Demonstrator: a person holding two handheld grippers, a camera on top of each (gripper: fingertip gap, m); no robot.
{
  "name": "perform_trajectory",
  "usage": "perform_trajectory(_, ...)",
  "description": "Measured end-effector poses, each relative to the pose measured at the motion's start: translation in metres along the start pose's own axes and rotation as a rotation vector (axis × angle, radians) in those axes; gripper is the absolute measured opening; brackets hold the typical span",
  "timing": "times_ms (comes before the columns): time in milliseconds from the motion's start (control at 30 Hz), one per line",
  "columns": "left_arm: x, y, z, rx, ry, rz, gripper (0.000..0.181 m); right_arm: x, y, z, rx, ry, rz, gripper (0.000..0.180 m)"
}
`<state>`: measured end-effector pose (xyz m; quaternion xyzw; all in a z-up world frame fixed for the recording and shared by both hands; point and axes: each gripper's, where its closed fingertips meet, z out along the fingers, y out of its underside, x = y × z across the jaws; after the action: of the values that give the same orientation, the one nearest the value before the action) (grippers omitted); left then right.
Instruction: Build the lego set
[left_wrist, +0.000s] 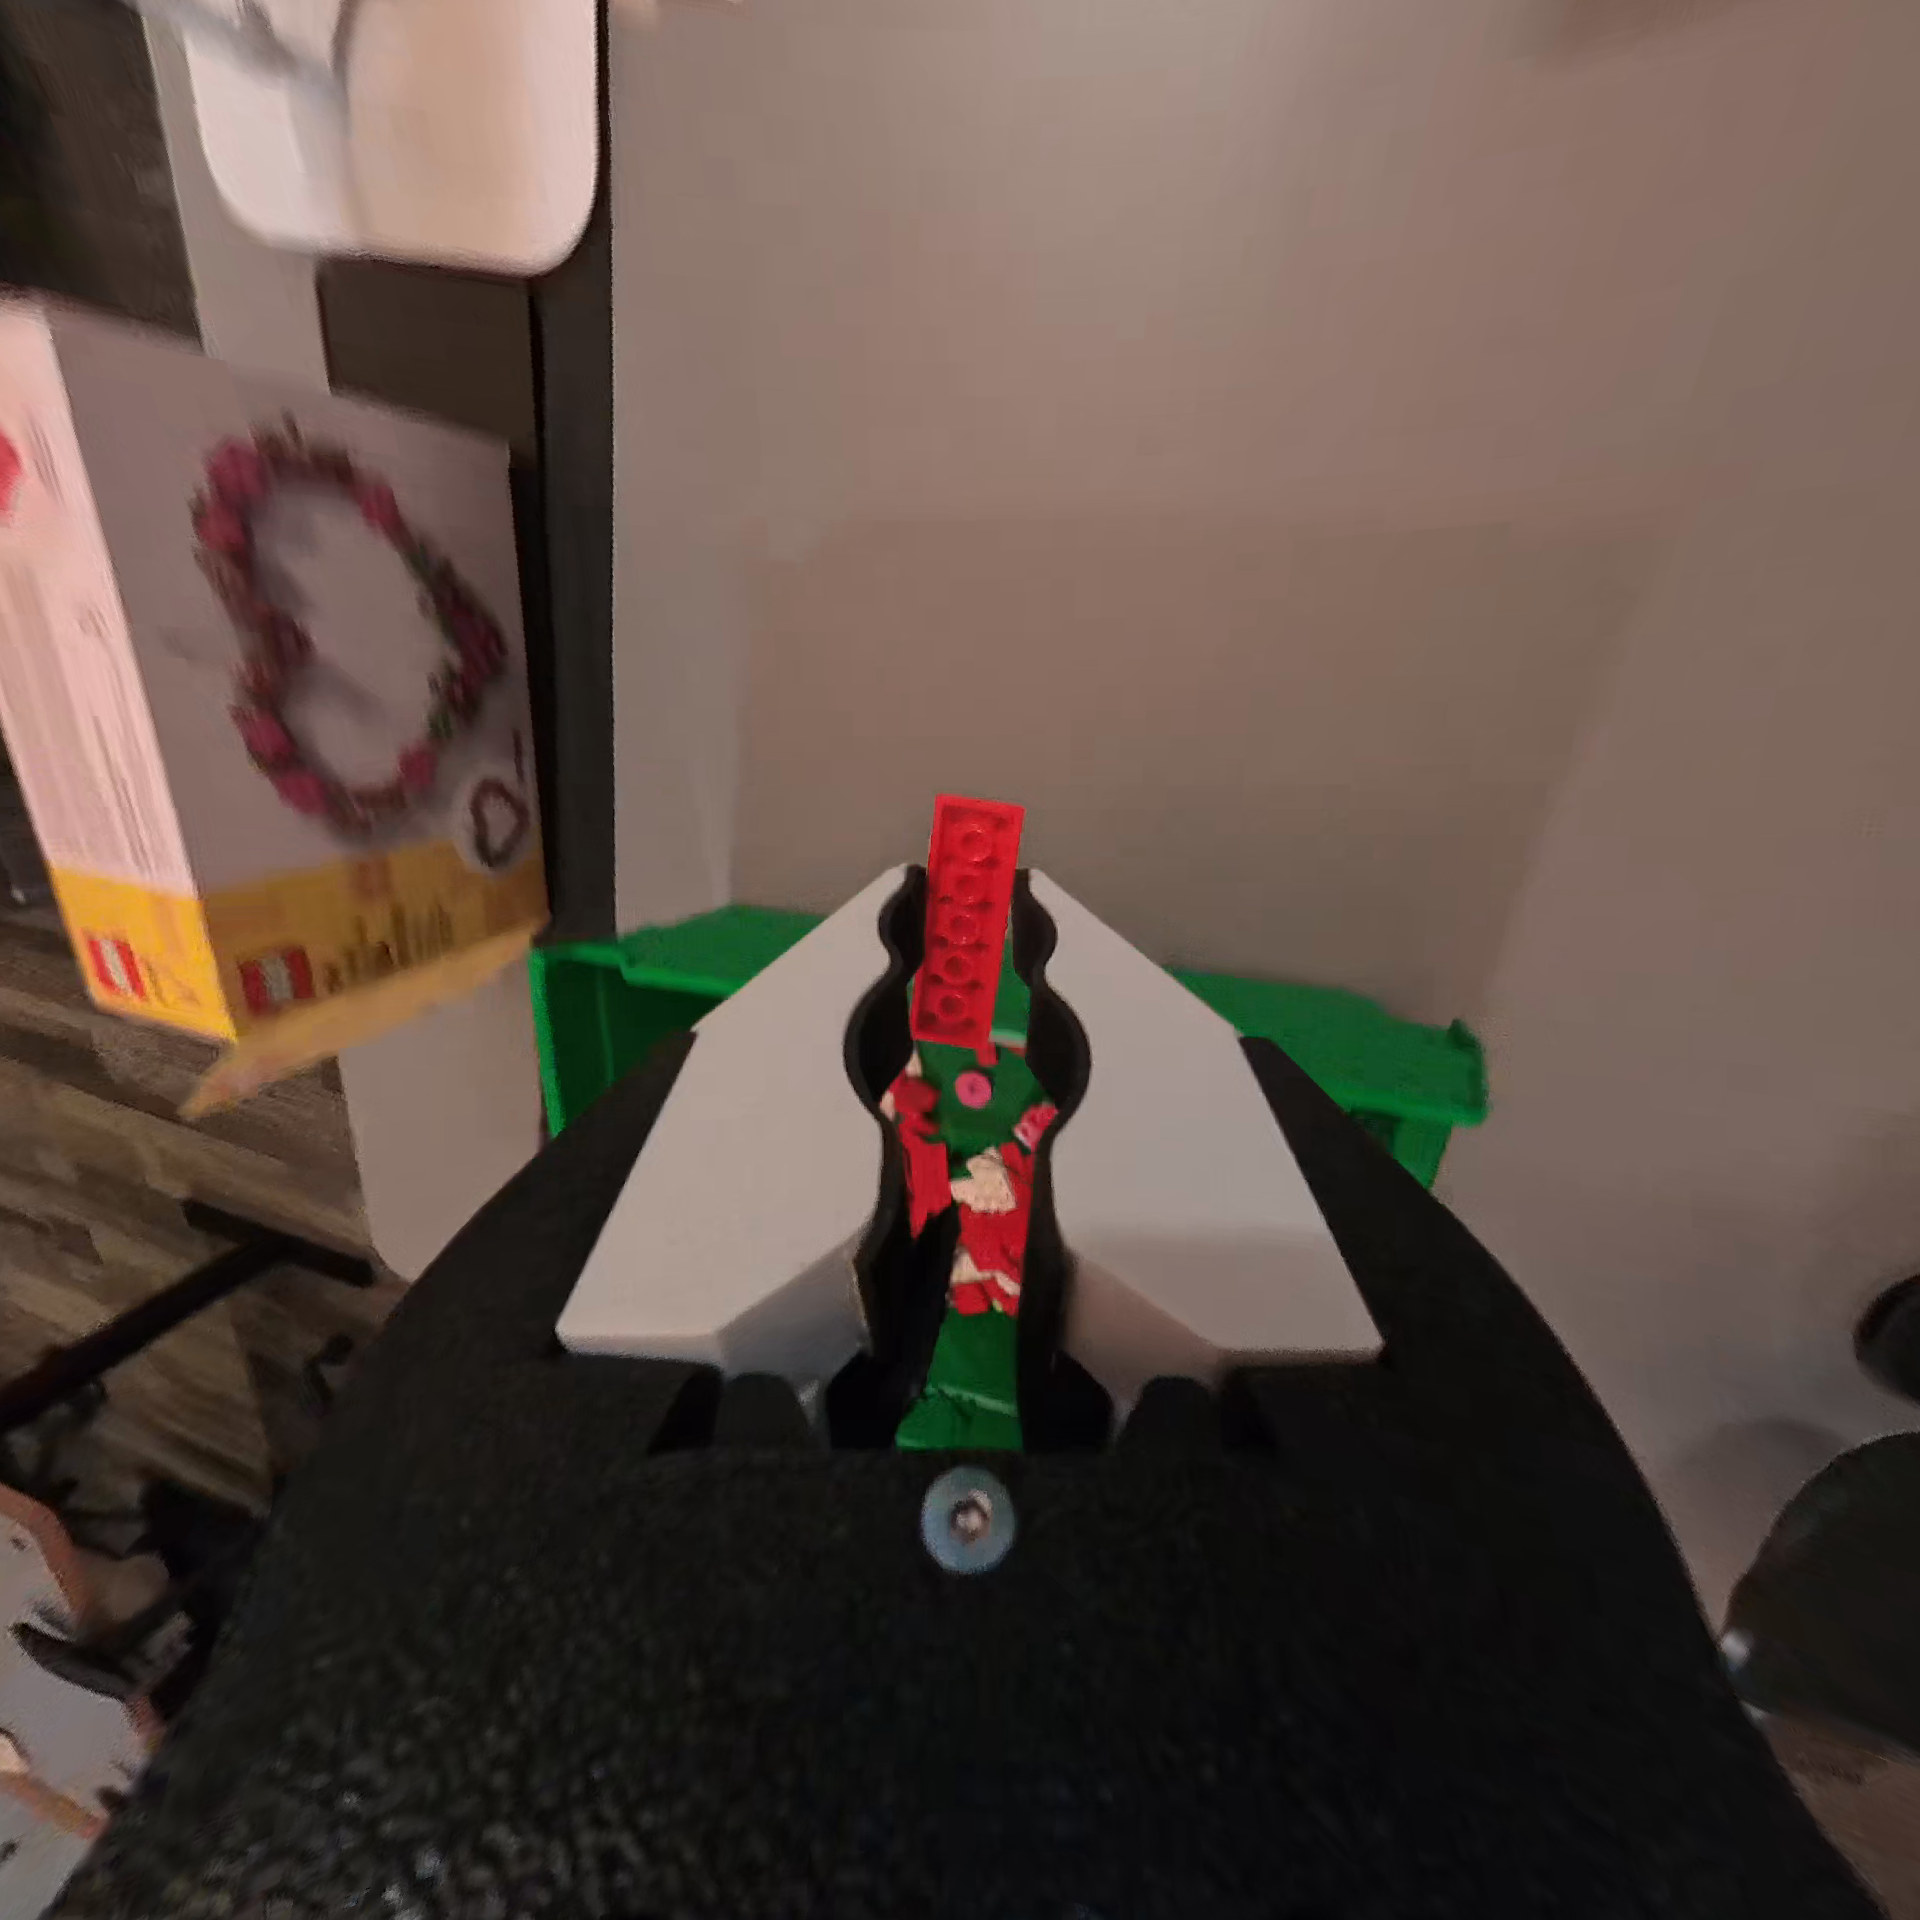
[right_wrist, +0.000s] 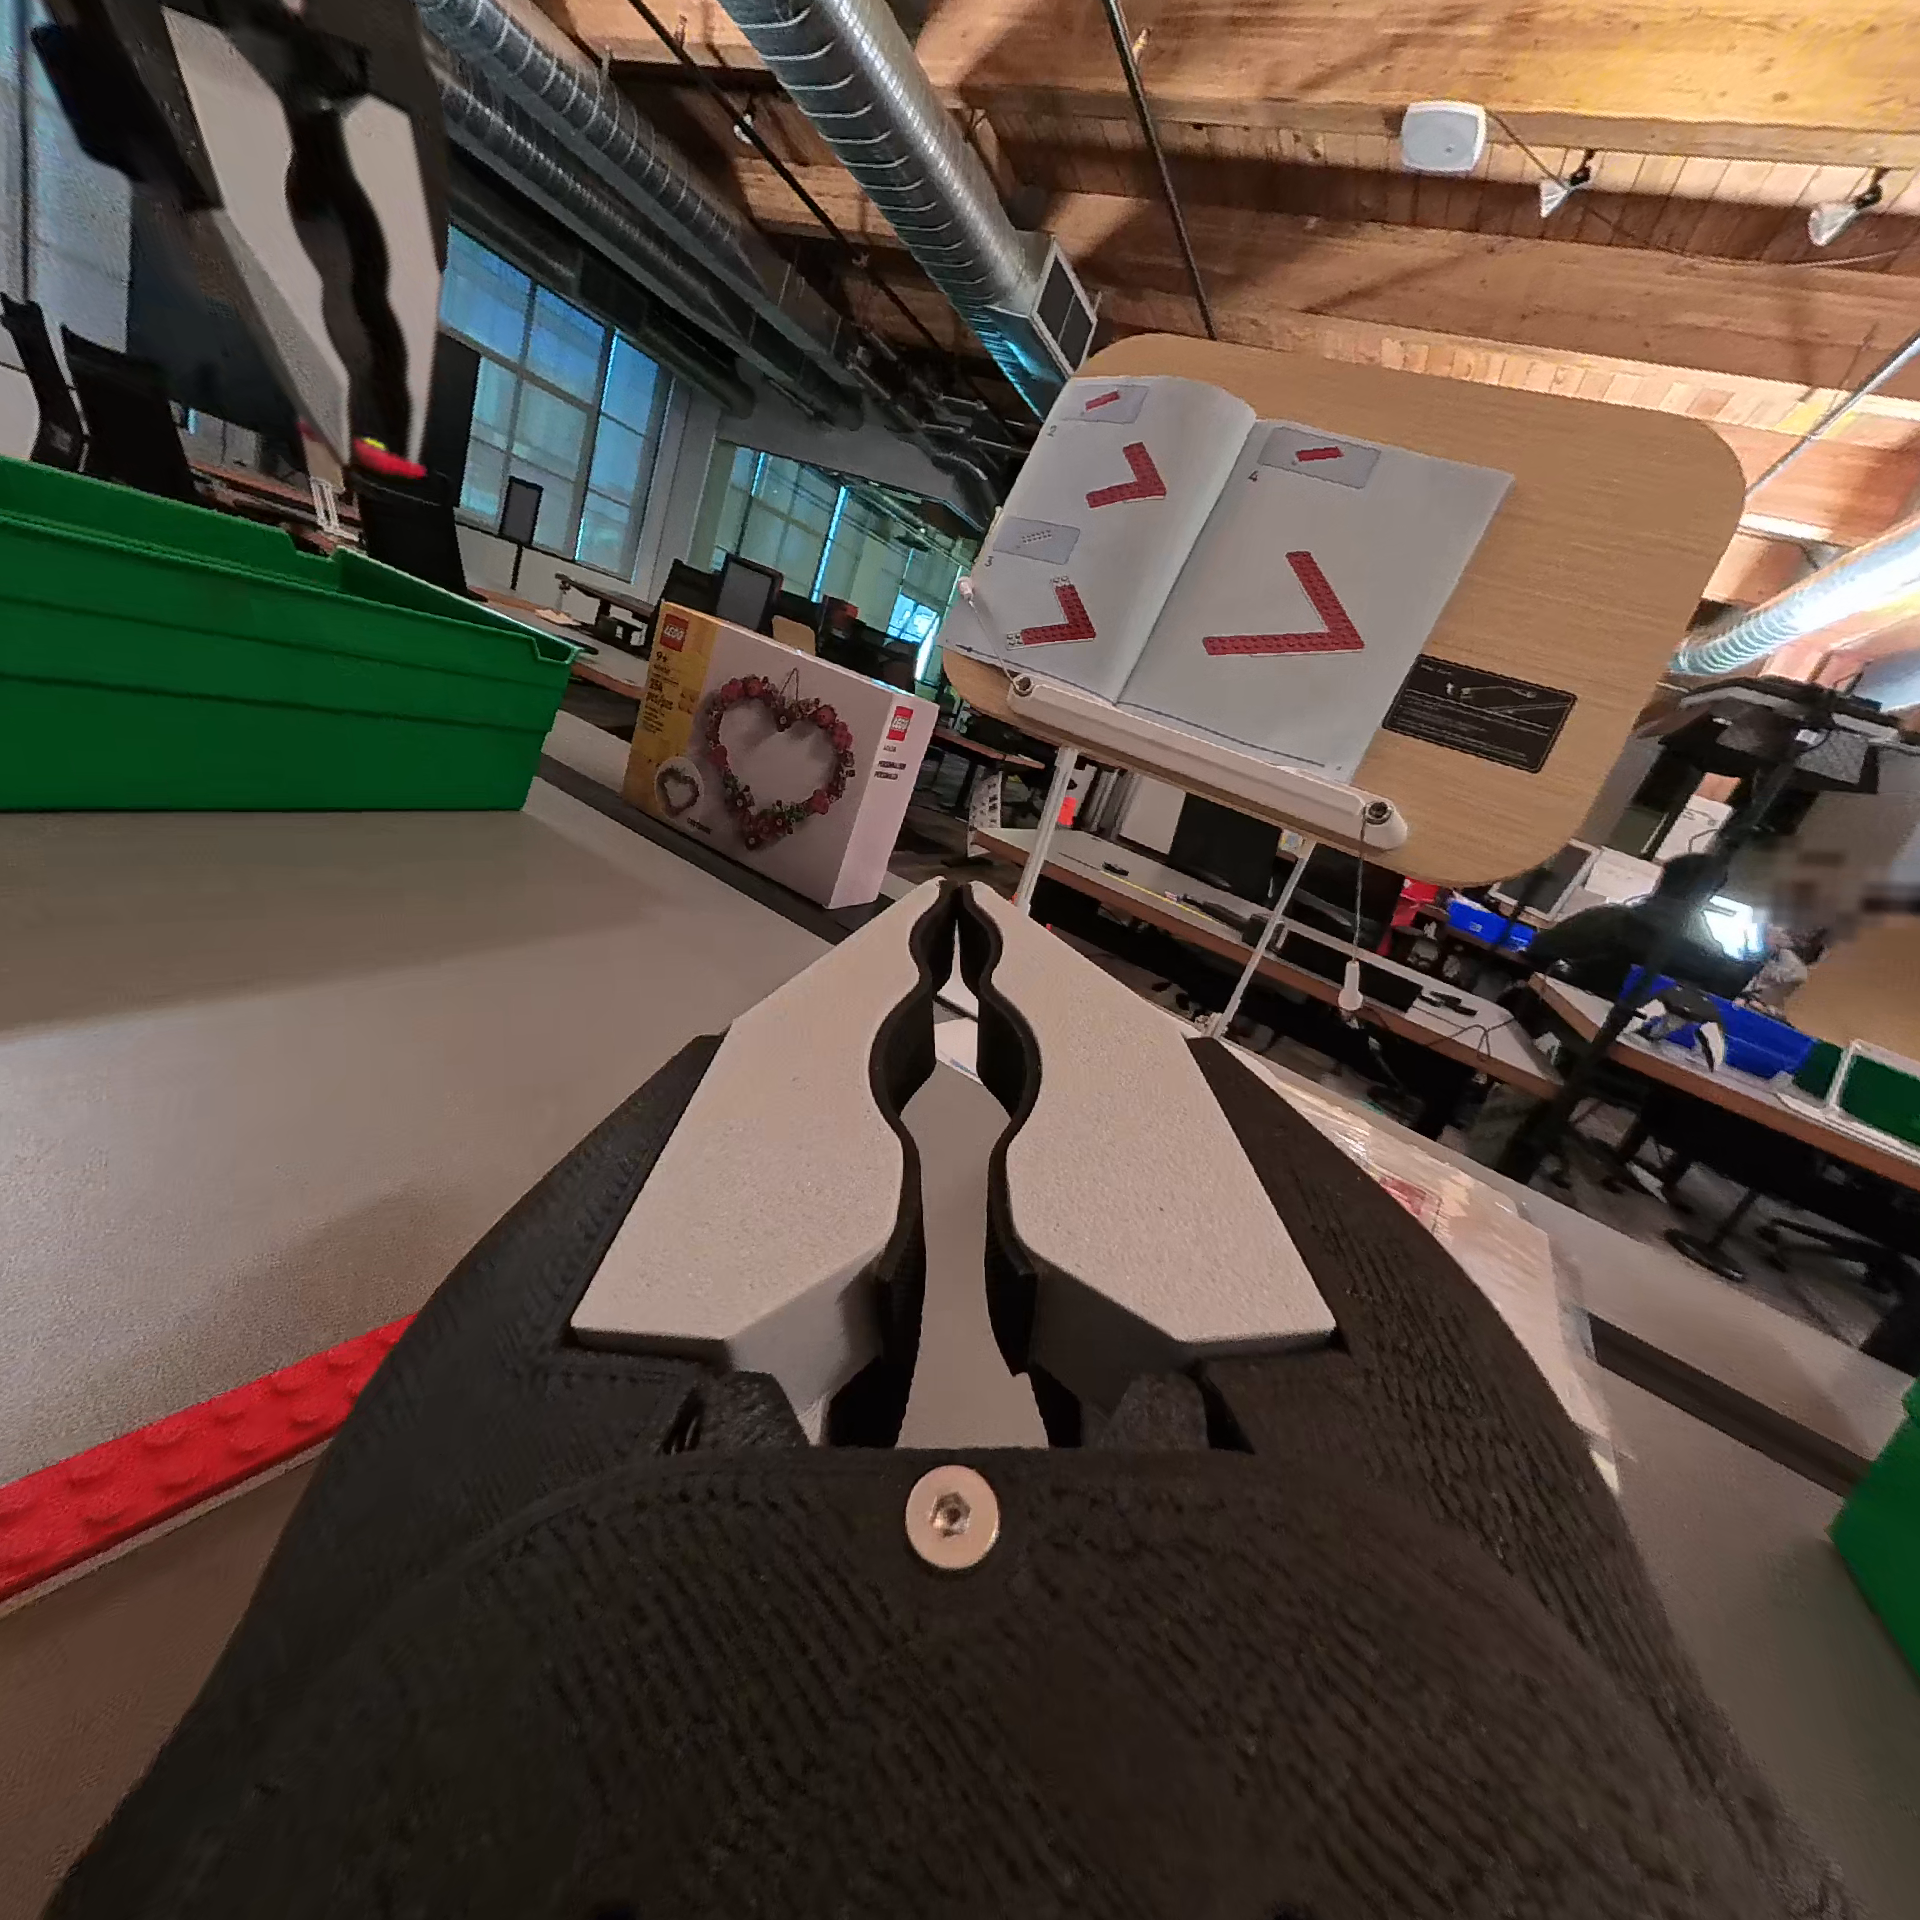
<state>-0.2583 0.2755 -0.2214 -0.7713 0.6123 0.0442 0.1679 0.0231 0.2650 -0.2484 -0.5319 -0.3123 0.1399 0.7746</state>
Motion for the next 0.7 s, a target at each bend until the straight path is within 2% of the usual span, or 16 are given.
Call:
perform_trajectory(33, 0.006, -0.017, -0.001, 0.005, 0.003, 0.039, 0.015, 0.001, 0.000, 0.000, 0.002, 0.003, 0.006, 0.000)
perform_trajectory(167, 0.035, -0.078, 0.009, 0.041, 0.056, 0.154, 0.015, 0.005, -0.001, -0.001, 0.012, 0.011, 0.030, 0.000)
perform_trajectory(333, 0.061, -0.133, 0.052, 0.049, 0.112, 0.236, 0.015, 0.013, -0.001, -0.001, 0.026, 0.022, 0.030, 0.000)
perform_trajectory(533, 0.092, -0.169, 0.108, 0.119, 0.150, 0.233, 0.015, 0.060, 0.012, -0.007, -0.007, 0.146, 0.009, 0.000)
perform_trajectory(700, 0.104, -0.177, 0.135, 0.120, 0.183, 0.213, 0.014, 0.072, 0.018, -0.007, -0.019, 0.176, 0.049, 0.000)
